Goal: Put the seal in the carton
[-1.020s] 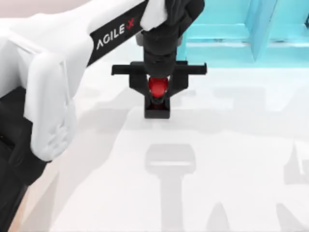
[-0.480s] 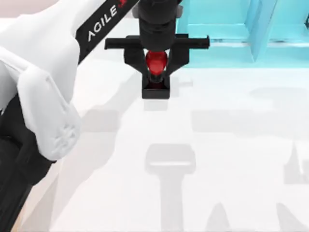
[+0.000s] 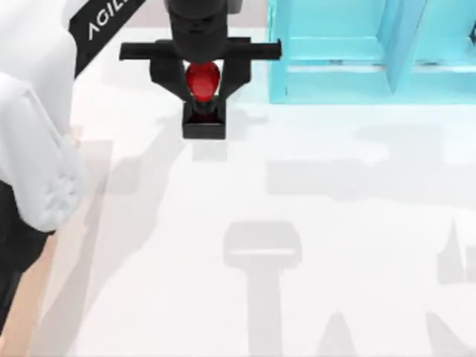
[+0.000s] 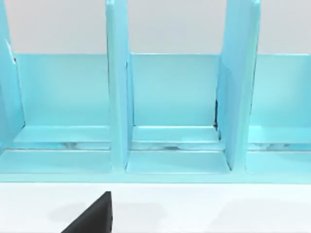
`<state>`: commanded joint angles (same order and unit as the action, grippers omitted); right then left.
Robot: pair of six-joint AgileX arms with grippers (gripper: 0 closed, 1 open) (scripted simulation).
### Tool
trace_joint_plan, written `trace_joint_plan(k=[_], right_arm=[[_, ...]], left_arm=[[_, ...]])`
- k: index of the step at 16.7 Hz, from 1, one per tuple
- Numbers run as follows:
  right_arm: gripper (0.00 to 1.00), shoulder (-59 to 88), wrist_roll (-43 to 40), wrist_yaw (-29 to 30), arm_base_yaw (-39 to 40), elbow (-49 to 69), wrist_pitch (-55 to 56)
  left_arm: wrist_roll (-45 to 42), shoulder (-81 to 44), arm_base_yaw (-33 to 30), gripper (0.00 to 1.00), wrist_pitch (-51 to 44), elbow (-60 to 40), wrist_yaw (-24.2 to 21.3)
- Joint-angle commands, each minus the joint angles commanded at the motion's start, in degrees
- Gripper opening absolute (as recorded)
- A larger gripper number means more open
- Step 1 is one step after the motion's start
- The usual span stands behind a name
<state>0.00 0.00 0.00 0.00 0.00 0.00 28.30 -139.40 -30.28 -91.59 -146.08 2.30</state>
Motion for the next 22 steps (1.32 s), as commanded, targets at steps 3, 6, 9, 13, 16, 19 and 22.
trace_joint_plan(k=[3,6,9,13,16,19,22], right_arm=[[1.00,0.0,0.0,0.0,0.0,0.0,0.0],[1.00,0.0,0.0,0.0,0.0,0.0,0.0],[1.00,0.0,0.0,0.0,0.0,0.0,0.0],[1.00,0.0,0.0,0.0,0.0,0.0,0.0],[1.00,0.0,0.0,0.0,0.0,0.0,0.0],[1.00,0.0,0.0,0.0,0.0,0.0,0.0],[1.00,0.0,0.0,0.0,0.0,0.0,0.0]], left_arm=[[-8.2,7.5,8.7,0.00,2.6,10.1,-0.8],[-18.6,17.0,19.4,0.00,5.9,23.5,-2.0],[-29.7,26.8,30.6,0.00,9.2,37.4,-3.2],[-42.1,37.7,42.9,0.00,12.9,51.6,-4.6],[-46.7,41.9,47.5,0.00,14.4,56.3,-5.1],[-47.0,42.2,47.8,0.00,14.5,56.6,-5.2],[-47.0,42.0,47.6,0.00,14.5,56.7,-5.0]])
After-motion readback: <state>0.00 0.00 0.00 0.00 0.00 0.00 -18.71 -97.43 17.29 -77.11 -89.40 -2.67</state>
